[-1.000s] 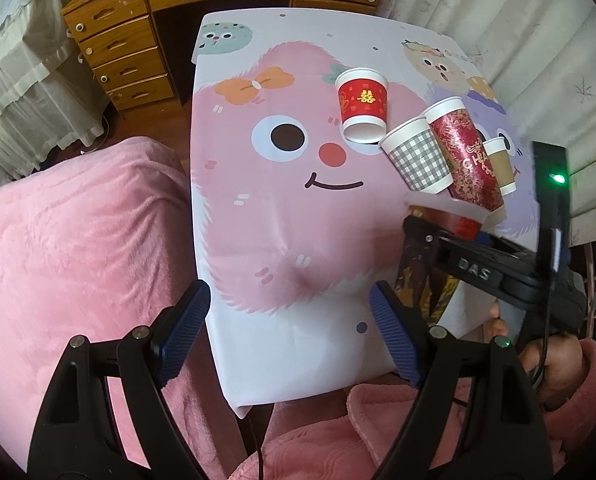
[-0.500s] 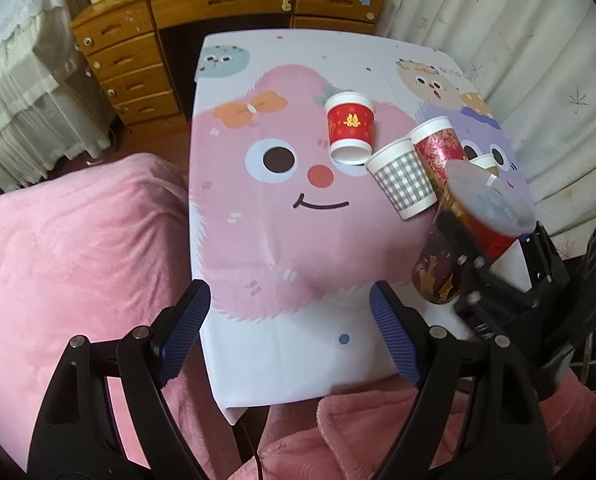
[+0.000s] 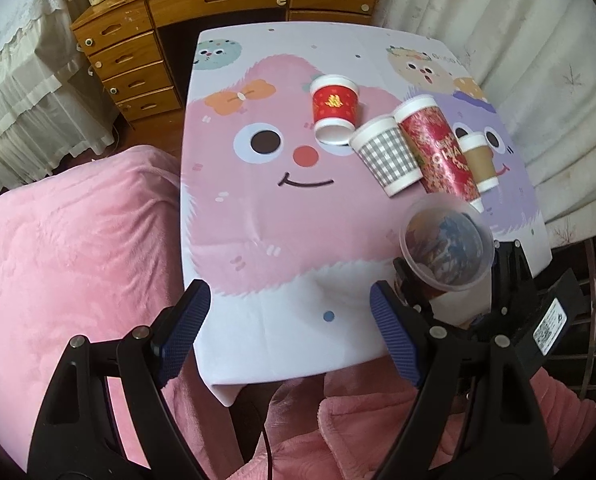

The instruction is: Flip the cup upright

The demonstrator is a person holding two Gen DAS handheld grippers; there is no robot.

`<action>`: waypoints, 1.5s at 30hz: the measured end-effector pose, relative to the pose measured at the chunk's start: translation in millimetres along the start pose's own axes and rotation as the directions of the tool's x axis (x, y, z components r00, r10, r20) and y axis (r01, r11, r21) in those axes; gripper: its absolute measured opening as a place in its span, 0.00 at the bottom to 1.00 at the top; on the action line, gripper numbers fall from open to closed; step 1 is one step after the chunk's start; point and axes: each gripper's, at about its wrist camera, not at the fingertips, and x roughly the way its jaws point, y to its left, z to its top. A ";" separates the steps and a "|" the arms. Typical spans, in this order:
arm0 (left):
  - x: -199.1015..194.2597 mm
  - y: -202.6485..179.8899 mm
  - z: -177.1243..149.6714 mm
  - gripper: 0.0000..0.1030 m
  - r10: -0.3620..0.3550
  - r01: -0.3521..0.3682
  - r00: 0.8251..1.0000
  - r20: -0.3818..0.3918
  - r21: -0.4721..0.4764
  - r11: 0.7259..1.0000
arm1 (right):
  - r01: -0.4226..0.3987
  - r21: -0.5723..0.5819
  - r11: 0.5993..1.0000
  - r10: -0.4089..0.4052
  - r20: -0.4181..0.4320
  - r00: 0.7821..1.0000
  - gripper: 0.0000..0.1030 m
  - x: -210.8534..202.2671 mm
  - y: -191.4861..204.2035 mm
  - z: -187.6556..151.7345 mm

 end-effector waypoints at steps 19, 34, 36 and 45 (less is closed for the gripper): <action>2.8 -51.6 -16.6 0.78 -0.013 0.009 0.997 -0.078 -0.044 0.999 | -0.260 0.115 0.959 0.284 -0.423 0.860 0.91 11.5 -50.6 -44.3; -103.5 -103.9 -34.7 0.78 -0.001 0.029 0.982 0.190 -0.144 0.989 | -0.124 0.233 0.964 0.245 -0.612 0.752 1.00 -106.7 -153.4 30.1; -116.4 -111.3 -37.3 0.78 0.012 0.020 0.974 0.227 -0.139 0.990 | -0.094 0.319 0.943 0.276 -0.594 0.756 1.00 -121.4 -167.5 47.0; -154.7 -143.6 -64.2 0.78 0.089 -0.049 0.929 0.360 -0.119 0.992 | -0.083 0.476 0.875 0.297 -0.394 0.870 1.00 -190.5 -183.2 90.6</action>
